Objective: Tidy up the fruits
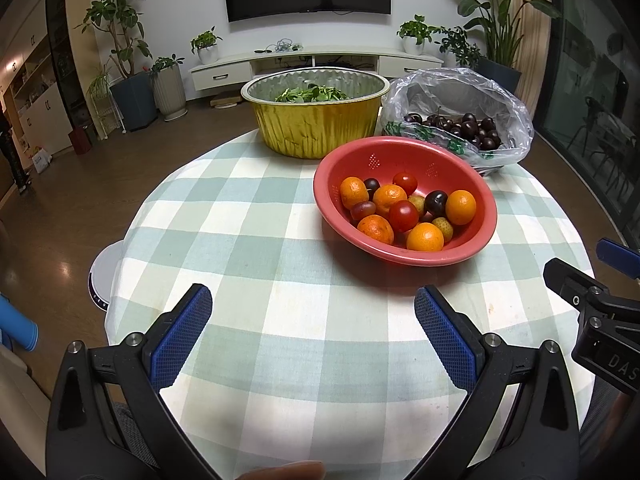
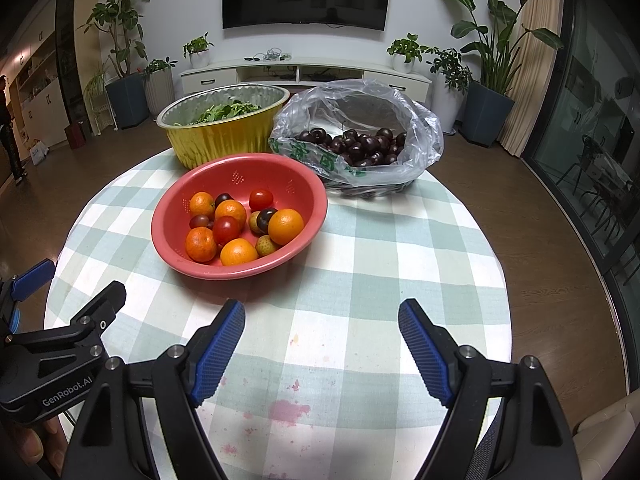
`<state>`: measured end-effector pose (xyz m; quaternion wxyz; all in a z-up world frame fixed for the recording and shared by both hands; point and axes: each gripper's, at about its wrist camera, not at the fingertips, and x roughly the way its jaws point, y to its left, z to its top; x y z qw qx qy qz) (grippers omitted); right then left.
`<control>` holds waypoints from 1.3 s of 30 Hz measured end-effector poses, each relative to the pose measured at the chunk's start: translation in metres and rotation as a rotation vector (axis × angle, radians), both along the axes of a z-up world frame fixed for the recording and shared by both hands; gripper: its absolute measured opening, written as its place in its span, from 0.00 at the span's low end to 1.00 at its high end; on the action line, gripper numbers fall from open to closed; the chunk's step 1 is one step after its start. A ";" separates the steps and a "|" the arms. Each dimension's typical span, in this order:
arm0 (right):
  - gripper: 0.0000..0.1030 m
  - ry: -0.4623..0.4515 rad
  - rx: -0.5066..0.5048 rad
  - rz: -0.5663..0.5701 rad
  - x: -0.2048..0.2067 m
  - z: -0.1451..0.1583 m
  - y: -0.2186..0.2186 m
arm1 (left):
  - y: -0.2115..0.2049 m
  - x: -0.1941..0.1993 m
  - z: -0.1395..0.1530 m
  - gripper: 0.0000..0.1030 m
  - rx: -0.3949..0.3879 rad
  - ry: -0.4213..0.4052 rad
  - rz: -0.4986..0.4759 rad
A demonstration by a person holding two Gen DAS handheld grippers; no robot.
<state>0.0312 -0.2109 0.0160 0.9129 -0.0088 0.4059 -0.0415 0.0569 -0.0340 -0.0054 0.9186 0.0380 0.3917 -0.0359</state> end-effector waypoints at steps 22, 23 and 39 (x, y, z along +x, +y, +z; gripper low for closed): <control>0.79 0.003 -0.003 0.001 0.000 0.000 0.000 | 0.000 0.000 -0.001 1.00 0.001 0.002 0.001; 0.79 0.003 -0.002 0.001 0.000 0.000 0.000 | 0.000 0.000 -0.001 1.00 0.000 0.002 0.001; 0.79 0.017 0.003 -0.006 -0.005 -0.009 -0.005 | 0.004 -0.001 -0.009 1.00 0.008 0.002 0.010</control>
